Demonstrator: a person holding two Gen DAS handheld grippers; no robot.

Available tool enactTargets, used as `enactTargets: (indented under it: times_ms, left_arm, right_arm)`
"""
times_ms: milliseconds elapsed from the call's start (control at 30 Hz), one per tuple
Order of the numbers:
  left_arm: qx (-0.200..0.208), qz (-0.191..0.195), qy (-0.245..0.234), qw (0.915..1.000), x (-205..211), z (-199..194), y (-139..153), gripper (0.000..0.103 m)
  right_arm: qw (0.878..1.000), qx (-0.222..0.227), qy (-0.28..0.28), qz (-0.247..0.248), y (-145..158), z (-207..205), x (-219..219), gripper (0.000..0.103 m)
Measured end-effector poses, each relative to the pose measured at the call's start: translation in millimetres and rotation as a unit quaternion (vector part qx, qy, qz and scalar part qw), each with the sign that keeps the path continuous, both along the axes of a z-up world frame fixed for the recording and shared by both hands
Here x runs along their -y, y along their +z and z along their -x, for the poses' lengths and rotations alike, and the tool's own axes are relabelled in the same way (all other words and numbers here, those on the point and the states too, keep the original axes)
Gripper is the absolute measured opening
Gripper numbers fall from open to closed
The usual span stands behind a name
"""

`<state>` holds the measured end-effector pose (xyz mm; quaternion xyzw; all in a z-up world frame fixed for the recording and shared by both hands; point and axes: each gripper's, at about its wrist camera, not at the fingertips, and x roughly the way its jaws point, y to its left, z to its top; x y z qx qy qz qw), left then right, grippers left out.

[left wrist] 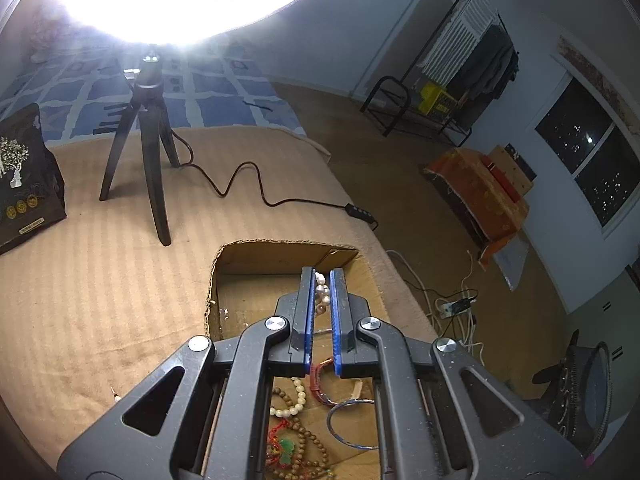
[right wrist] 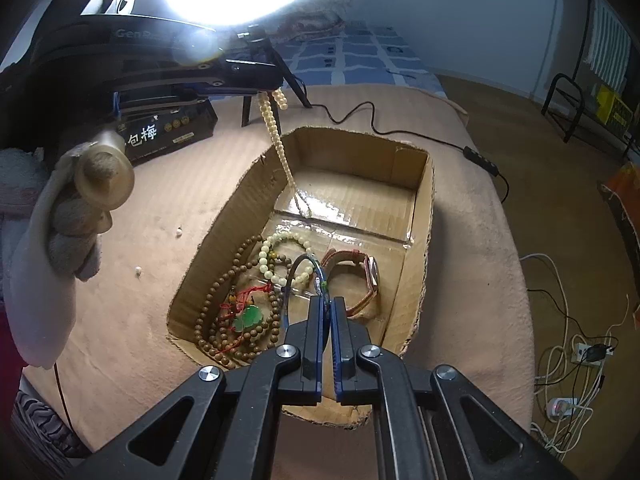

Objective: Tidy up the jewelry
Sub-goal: 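Carry the pearl strand and bangle into the cardboard box and open both tools, then move both tools back toward the loose pearl earrings on the blanket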

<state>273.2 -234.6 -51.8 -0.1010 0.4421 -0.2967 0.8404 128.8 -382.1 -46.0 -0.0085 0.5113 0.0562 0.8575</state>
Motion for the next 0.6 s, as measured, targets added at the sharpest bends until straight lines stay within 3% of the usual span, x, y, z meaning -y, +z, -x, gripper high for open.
enactTargets:
  times_ms: [233,267,300,333,400,600]
  left_arm:
    - [-0.009,-0.022,-0.003,0.9997,6,-3,-14,0.005]
    - [-0.013,-0.028,-0.005,0.9995,7,-3,-15,0.005]
    - [-0.016,-0.033,-0.005,0.9993,8,-3,-17,0.014]
    - [-0.017,-0.038,-0.005,0.9991,8,-2,-17,0.031]
    - [-0.014,-0.041,-0.002,0.9991,7,0,-17,0.043]
    - [-0.017,-0.048,0.001,0.9987,1,2,-19,0.043]
  right_arm:
    - [1.0,-0.013,-0.005,-0.006,-9,-2,2,0.003]
    - [1.0,-0.013,-0.008,-0.006,-10,-2,3,0.017]
    - [1.0,-0.01,-0.009,-0.006,-10,-3,3,0.036]
    - [1.0,-0.005,-0.01,-0.005,-9,-2,3,0.044]
    - [1.0,0.003,-0.01,-0.005,-7,-2,2,0.065]
    - [1.0,0.021,-0.011,-0.007,-1,-1,-2,0.081]
